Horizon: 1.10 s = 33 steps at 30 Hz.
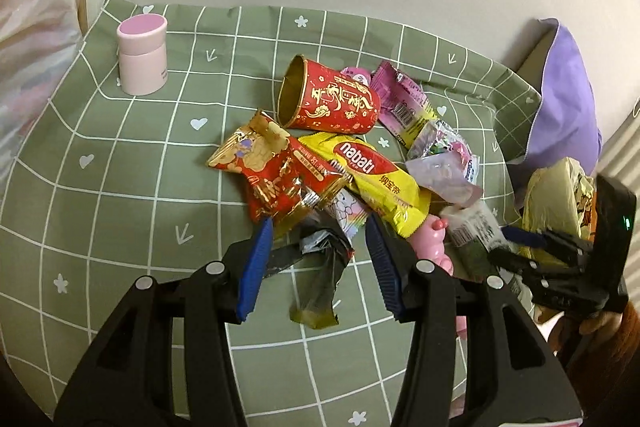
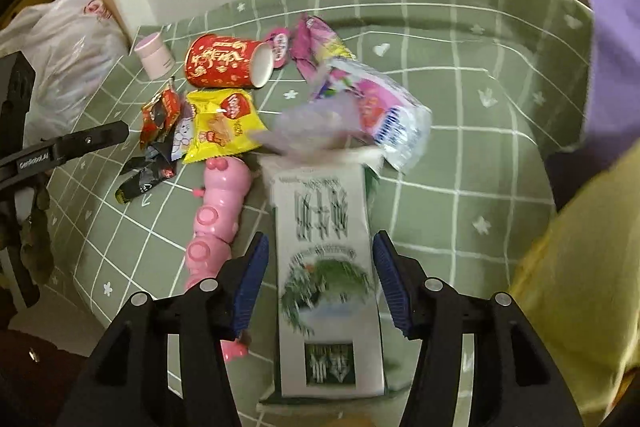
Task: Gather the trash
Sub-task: 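Grasp the white milk carton with the right gripper while the left grasps a red wrapper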
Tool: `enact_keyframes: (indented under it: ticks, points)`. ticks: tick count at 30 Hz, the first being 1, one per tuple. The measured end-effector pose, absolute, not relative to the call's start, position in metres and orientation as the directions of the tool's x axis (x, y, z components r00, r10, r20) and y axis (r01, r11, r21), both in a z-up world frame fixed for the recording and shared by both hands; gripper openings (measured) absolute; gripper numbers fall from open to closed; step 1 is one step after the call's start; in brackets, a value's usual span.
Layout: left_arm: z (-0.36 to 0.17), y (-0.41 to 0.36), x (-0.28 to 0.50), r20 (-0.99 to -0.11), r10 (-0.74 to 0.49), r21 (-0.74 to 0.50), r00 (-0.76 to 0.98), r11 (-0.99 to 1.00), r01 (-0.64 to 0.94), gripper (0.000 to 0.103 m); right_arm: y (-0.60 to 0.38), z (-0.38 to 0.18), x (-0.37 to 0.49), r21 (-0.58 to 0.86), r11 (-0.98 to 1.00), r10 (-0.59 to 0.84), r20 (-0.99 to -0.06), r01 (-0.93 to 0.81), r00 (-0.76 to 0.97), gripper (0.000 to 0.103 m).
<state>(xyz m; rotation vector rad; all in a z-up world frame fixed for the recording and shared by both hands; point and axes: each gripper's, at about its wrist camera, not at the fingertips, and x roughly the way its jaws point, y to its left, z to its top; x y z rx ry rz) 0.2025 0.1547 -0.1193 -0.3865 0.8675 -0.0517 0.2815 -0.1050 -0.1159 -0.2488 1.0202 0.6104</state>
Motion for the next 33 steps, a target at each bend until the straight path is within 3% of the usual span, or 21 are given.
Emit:
enact_keyframes:
  ticks: [10, 19, 33]
  points:
    - [-0.115, 0.179, 0.177, -0.748, -0.122, -0.298, 0.652, 0.94, -0.166, 0.046, -0.072, -0.127, 0.323, 0.075, 0.777, 0.324, -0.899, -0.625, 0.295, 0.055]
    - [-0.111, 0.187, 0.181, -0.73, -0.129, -0.321, 0.671, 0.932, -0.17, 0.046, -0.108, -0.05, 0.282, 0.035, 0.814, 0.42, -0.724, -0.579, 0.547, 0.054]
    - [-0.122, 0.153, 0.201, -0.74, -0.19, -0.296, 0.645, 0.954, -0.058, 0.046, -0.164, -0.033, 0.235, 0.107, 0.912, 0.38, -0.583, -0.395, 0.718, 0.053]
